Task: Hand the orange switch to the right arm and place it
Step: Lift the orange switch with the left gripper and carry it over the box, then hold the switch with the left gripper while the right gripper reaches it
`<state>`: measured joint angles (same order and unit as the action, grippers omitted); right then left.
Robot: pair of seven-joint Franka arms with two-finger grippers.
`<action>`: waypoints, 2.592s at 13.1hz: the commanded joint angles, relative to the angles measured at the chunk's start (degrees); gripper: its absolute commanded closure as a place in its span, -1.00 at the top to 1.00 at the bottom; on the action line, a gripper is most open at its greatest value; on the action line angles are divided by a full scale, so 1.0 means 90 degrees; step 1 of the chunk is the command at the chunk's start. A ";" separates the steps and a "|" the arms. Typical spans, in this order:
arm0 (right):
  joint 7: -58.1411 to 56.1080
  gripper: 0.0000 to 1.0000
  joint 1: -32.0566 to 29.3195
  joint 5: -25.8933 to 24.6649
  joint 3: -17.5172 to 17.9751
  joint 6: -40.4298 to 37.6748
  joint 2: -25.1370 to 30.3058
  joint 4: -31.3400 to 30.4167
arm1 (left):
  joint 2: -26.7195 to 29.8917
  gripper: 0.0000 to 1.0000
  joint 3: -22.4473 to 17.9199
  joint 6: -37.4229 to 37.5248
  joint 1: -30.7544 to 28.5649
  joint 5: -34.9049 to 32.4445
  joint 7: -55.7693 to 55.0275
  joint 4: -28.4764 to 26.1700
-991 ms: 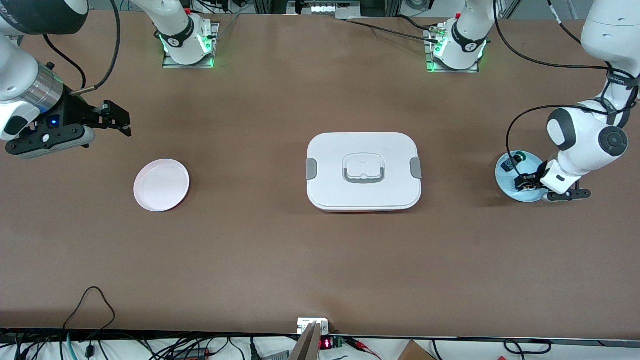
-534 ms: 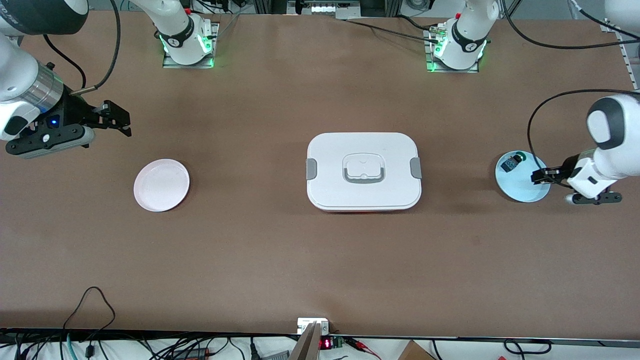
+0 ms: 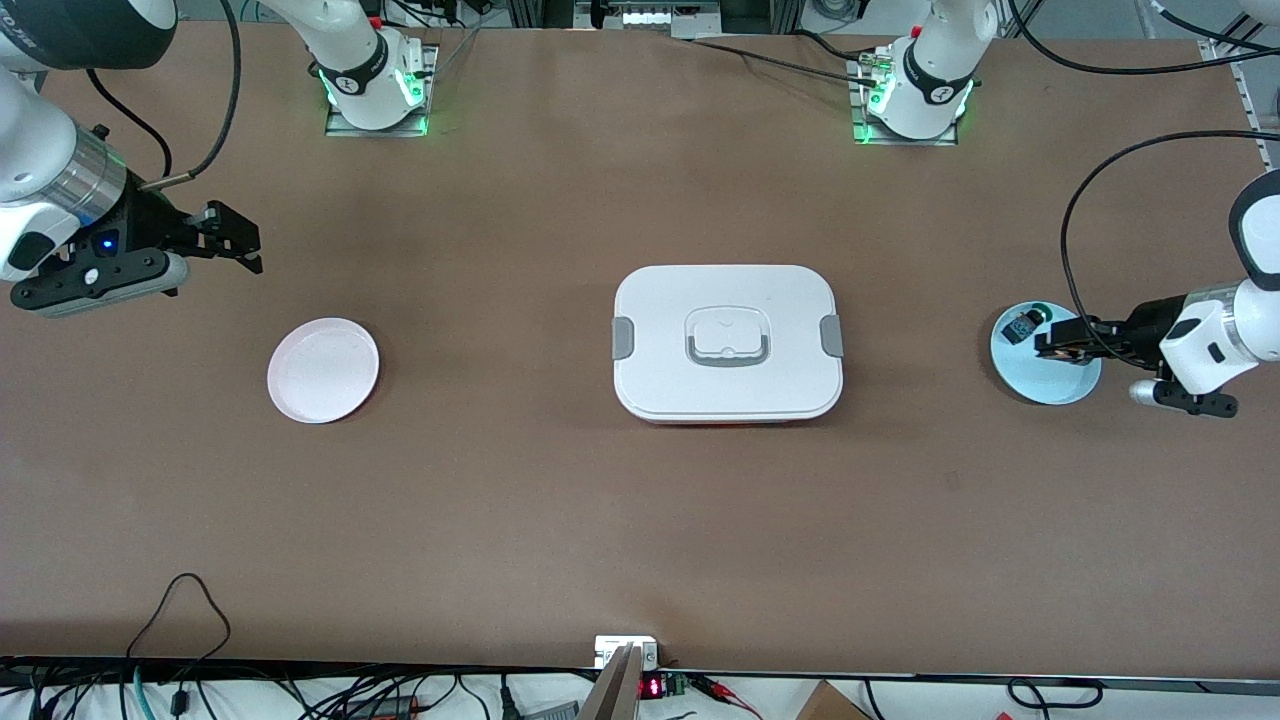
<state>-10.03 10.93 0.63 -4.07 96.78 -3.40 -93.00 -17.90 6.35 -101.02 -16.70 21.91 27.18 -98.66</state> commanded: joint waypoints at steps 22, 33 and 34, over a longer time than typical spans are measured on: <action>0.0763 1.00 0.0709 0.7093 0.0022 -0.0529 -0.1750 0.0109 | -0.1048 -0.40 0.1942 -0.1451 0.2362 0.7994 0.8064 0.0014; 0.0129 1.00 0.1920 1.0340 0.0022 0.1365 -0.2337 -0.0262 | -0.1038 -0.40 0.1951 -0.1852 0.2647 0.8356 0.8055 0.0014; 0.0128 1.00 0.1930 1.0359 0.0022 0.1366 -0.2328 -0.0281 | -0.1038 -0.40 0.1951 -0.1861 0.2647 0.8356 0.8055 0.0014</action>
<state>-7.48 27.78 91.95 -3.60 108.11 -24.96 -94.42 -26.80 24.11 -117.13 6.53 95.11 97.32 -99.29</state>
